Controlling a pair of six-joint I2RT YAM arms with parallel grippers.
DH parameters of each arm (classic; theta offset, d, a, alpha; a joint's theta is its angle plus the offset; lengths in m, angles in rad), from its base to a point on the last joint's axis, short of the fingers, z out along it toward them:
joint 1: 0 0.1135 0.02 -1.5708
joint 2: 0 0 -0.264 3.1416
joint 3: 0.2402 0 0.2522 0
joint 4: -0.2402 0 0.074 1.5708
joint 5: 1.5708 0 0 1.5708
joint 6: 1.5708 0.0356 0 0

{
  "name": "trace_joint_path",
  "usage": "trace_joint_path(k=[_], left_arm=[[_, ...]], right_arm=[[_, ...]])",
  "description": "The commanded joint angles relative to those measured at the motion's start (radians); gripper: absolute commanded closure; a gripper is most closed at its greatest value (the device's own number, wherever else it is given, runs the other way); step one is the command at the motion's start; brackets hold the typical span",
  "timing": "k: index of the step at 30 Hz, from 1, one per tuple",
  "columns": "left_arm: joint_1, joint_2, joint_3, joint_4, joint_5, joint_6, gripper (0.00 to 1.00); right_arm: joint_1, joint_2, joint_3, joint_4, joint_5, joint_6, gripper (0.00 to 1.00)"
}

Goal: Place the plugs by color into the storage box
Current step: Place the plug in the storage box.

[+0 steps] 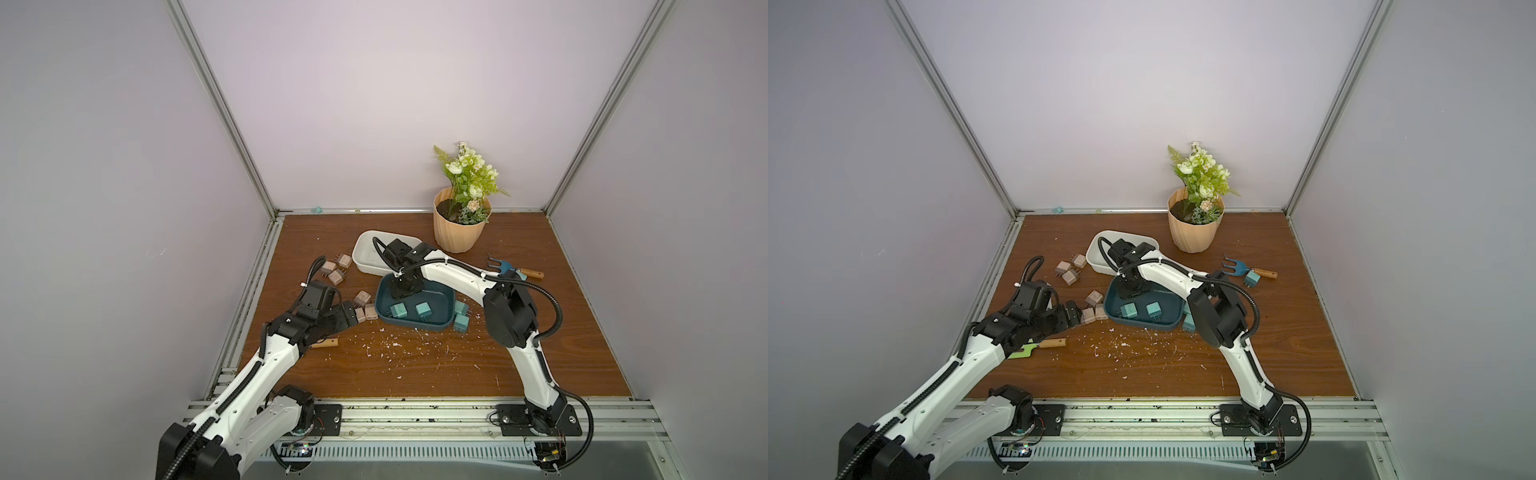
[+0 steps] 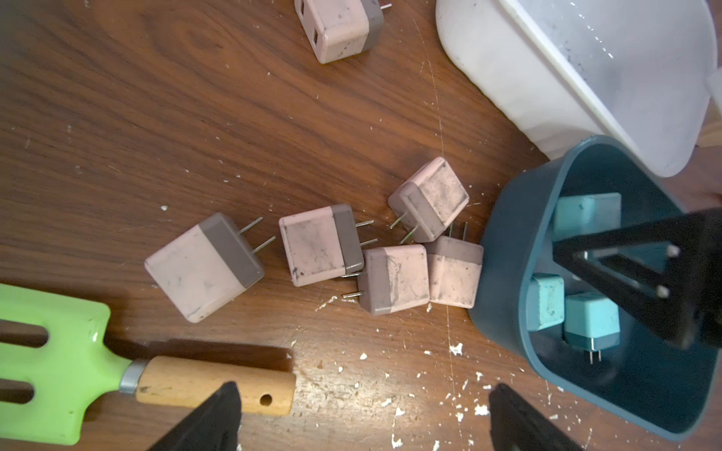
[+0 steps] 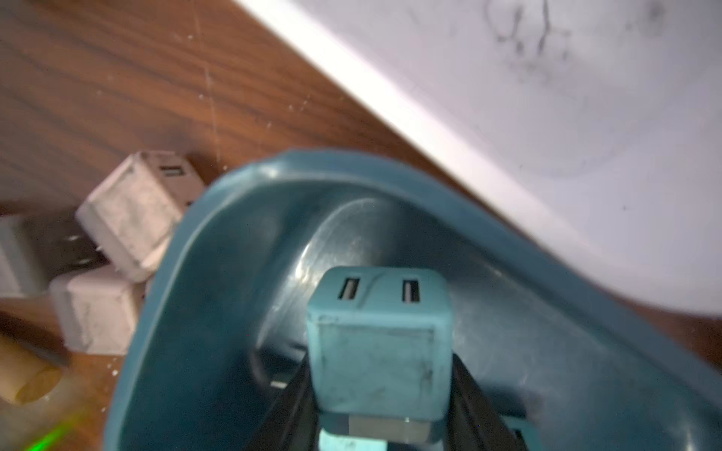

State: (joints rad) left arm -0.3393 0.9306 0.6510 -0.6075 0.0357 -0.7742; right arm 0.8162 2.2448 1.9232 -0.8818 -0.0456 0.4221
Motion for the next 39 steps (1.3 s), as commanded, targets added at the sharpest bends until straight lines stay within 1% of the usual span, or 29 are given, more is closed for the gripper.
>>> trace_joint_path(k=[1,3,6,8,10,12,14,17,21,25,26,28,31,39], left_arm=[[-0.004,-0.012,0.021,-0.028,-0.033,-0.016,0.00],[-0.004,-0.008,0.022,-0.025,-0.034,-0.013,0.00],[-0.005,0.008,0.031,-0.018,-0.030,-0.007,0.00],[-0.004,0.020,0.039,-0.016,-0.028,-0.002,0.00],[-0.004,0.032,0.047,-0.010,-0.027,0.003,0.00],[-0.004,0.044,0.056,-0.002,-0.025,0.008,0.00],[-0.004,0.058,0.063,0.006,-0.020,0.011,0.00],[-0.004,0.085,0.075,0.018,-0.011,0.015,0.00],[-0.004,0.132,0.085,0.039,0.024,0.036,0.00],[-0.004,0.177,0.109,0.055,0.053,0.058,0.00],[-0.004,0.184,0.116,0.057,0.054,0.060,0.00],[-0.004,0.202,0.132,0.061,0.054,0.065,0.00],[-0.004,0.224,0.153,0.061,0.060,0.071,0.00],[-0.005,0.228,0.169,0.052,0.065,0.059,0.00]], right_arm=[[0.009,0.011,0.059,-0.023,-0.004,-0.033,0.54],[0.009,0.024,0.050,-0.010,-0.007,-0.030,0.52],[0.010,0.035,0.043,-0.009,-0.012,-0.031,0.43],[0.009,0.019,0.042,-0.016,-0.005,-0.031,0.35],[0.005,-0.022,0.039,-0.030,0.011,-0.023,0.23],[-0.004,-0.079,0.033,-0.052,0.020,-0.015,0.16],[-0.020,-0.156,0.002,-0.072,0.040,-0.003,0.15],[-0.060,-0.313,-0.123,-0.077,0.070,0.020,0.15],[-0.158,-0.529,-0.388,-0.063,0.100,0.045,0.14],[-0.266,-0.700,-0.651,-0.001,0.076,0.065,0.14],[-0.285,-0.728,-0.694,0.016,0.066,0.070,0.14],[-0.314,-0.763,-0.772,0.054,0.047,0.076,0.13],[-0.333,-0.760,-0.832,0.095,0.031,0.080,0.14],[-0.350,-0.683,-0.898,0.201,-0.014,0.096,0.13]])
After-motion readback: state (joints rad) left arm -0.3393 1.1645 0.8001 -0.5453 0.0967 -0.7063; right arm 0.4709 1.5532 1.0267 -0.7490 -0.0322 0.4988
